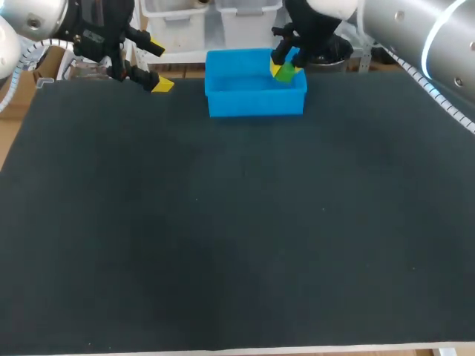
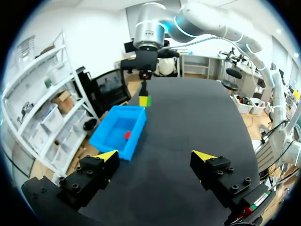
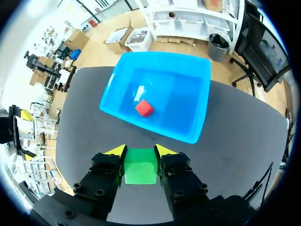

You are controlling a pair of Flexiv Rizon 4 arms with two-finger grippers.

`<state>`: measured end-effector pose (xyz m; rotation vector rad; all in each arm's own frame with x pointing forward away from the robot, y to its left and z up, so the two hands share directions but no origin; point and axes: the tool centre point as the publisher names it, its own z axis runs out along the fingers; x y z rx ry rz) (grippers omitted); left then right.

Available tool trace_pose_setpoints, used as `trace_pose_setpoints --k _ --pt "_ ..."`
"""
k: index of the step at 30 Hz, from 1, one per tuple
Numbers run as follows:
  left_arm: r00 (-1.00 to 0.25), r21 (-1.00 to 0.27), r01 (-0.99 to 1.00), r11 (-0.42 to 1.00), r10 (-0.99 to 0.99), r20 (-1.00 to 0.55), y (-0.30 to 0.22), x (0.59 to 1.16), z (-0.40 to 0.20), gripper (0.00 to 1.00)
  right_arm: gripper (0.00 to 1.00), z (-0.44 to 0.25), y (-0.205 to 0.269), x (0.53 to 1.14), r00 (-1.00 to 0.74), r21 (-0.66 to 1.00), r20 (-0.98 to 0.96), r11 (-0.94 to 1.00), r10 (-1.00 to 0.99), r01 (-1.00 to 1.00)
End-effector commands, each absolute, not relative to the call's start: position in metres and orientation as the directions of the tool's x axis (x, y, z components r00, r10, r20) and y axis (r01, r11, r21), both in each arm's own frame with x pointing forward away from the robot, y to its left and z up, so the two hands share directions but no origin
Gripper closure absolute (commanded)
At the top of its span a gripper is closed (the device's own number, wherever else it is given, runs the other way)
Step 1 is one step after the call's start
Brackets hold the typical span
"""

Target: Use the left arm to pick the red cube and place it into the blue plastic box first, then use the right arm to grasp the green cube and put it into the same blue plastic box after the first action is fully finished.

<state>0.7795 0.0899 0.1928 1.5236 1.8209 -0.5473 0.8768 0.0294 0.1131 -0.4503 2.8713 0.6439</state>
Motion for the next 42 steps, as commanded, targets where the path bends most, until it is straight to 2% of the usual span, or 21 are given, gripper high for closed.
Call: trace_pose_setpoints --k 1,12,30,31,32,42 --pt "-0.072 0.108 0.97 0.22 0.679 -0.73 0.09 0.781 0.193 0.0 1.0 0.118 0.032 0.906 -0.941 0.421 -0.163 0.842 -0.297 -0.338" --pt "-0.072 0.108 0.97 0.22 0.679 -0.73 0.09 0.781 0.193 0.0 1.0 0.123 0.034 0.942 -0.929 0.476 -0.165 0.798 -0.332 -0.37" --pt "-0.072 0.108 0.97 0.22 0.679 -0.73 0.09 0.781 0.193 0.0 1.0 0.121 0.048 0.996 -0.915 0.471 -0.145 0.787 -0.376 -0.398" --pt "-0.072 0.108 0.97 0.22 0.679 -0.73 0.09 0.781 0.193 0.0 0.64 0.121 0.047 0.997 -0.916 0.47 -0.142 0.789 -0.374 -0.395" --pt "-0.072 0.108 0.97 0.22 0.679 -0.73 0.09 0.781 0.193 0.0 0.0 0.121 0.047 0.998 -0.917 0.471 -0.141 0.79 -0.373 -0.393" --pt "-0.072 0.108 0.97 0.22 0.679 -0.73 0.09 0.781 0.193 0.0 0.0 0.133 0.028 0.986 -0.93 0.476 -0.174 0.799 -0.324 -0.368"
